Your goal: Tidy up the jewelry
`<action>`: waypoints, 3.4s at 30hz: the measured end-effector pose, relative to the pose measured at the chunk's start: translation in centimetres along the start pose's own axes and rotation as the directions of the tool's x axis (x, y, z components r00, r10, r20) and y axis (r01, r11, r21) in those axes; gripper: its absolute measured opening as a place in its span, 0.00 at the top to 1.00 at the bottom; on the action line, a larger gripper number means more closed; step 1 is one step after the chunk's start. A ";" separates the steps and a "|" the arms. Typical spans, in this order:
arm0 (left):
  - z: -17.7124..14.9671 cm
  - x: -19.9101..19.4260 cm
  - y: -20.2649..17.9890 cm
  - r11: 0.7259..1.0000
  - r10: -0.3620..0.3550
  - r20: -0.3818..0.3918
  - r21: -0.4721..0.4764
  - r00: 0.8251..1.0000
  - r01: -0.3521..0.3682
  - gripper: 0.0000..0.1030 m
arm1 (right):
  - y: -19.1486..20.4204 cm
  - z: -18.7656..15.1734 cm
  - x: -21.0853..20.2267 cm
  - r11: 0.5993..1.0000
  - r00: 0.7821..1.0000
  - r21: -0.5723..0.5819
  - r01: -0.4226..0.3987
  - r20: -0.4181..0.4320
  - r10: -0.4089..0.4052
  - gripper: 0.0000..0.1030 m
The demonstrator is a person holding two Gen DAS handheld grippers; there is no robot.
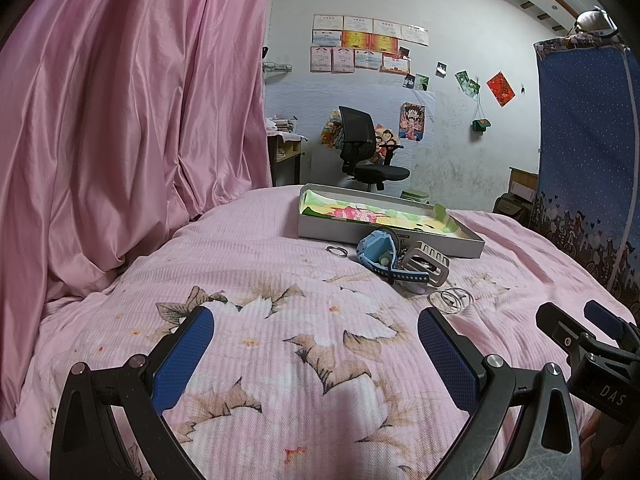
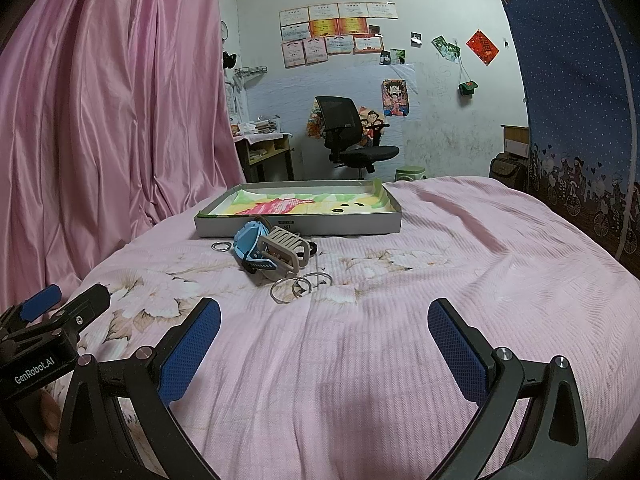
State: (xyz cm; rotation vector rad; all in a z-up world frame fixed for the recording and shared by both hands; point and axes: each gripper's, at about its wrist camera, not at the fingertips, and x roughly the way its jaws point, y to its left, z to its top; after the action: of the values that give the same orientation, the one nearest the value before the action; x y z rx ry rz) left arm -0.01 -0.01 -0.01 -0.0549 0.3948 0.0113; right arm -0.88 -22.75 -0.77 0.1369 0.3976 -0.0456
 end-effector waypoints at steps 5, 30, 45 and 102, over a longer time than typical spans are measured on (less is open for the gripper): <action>0.0 0.0 0.0 1.000 0.001 0.000 0.001 1.000 -0.001 0.00 | 0.0 0.0 -0.1 1.000 1.000 0.000 0.000 0.000 0.000 0.01; 1.0 1.6 0.7 0.999 -0.026 -0.089 -0.039 0.996 0.023 0.00 | -0.1 0.5 0.6 0.999 1.000 0.026 -0.031 -0.005 0.031 0.01; 5.3 10.5 0.5 0.985 -0.168 -0.292 -0.080 0.942 0.151 0.00 | -1.3 4.6 7.5 0.992 0.973 -0.026 -0.125 -0.201 0.118 0.01; 6.6 17.5 -1.2 0.912 -0.405 -0.354 -0.219 0.843 0.346 0.91 | -1.3 3.9 16.2 0.968 0.910 -0.039 -0.249 -0.352 0.220 0.65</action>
State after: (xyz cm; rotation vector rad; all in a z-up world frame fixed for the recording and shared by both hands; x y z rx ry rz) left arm 18.72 -0.86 -0.55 -0.2854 0.7831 -0.3686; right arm 15.44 -24.92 -3.63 0.1100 0.7315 0.2371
